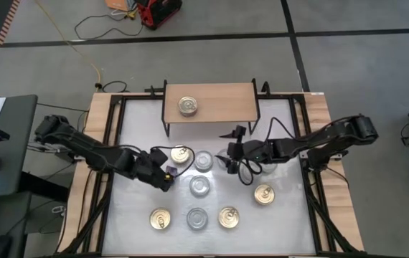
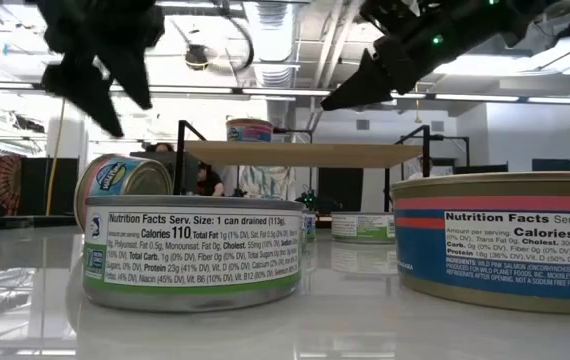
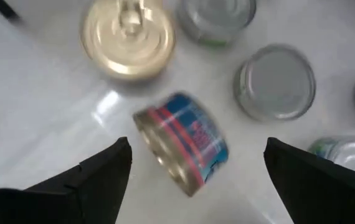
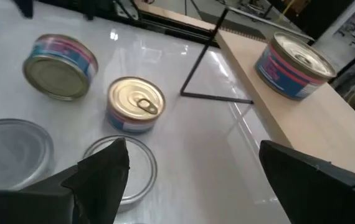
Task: Stack canned seafood by type on shelf
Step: Stack the blue tuna can on top of the other blue tuna can on the shelf
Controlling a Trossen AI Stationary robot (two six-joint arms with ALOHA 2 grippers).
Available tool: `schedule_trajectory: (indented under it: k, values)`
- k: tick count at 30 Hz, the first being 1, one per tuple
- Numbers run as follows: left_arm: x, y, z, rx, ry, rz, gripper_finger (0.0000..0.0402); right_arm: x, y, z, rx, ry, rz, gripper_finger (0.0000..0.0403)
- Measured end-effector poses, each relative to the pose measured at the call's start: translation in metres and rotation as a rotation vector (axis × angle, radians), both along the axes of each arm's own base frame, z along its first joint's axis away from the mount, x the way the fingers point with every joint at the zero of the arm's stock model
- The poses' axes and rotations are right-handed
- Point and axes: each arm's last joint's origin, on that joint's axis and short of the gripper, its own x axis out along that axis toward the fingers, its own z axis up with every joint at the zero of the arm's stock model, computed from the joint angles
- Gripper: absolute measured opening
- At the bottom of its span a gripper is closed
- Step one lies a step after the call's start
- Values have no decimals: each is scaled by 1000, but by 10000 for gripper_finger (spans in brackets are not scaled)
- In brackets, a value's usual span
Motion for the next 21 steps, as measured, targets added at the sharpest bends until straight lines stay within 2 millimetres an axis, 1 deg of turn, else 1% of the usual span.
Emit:
schedule_trajectory:
  k: [3,6,11,14,18,21]
  values:
    - [6,-4,7,16,41,40,350,0,6,-1,-18,10,28,389]
    - [13,-7,8,1,50,87,349,-1,13,-1,-33,16,56,389]
    - [19,-9,-1,-40,83,128,349,-4,23,-2,-60,44,103,389]
    - [20,-9,-3,-60,78,166,349,-6,27,-5,-65,74,118,389]
    - [23,-11,-4,-100,47,228,349,-6,27,-6,-66,84,117,389]
    - [27,-13,-11,-116,58,261,349,-6,27,-6,-67,85,118,389]
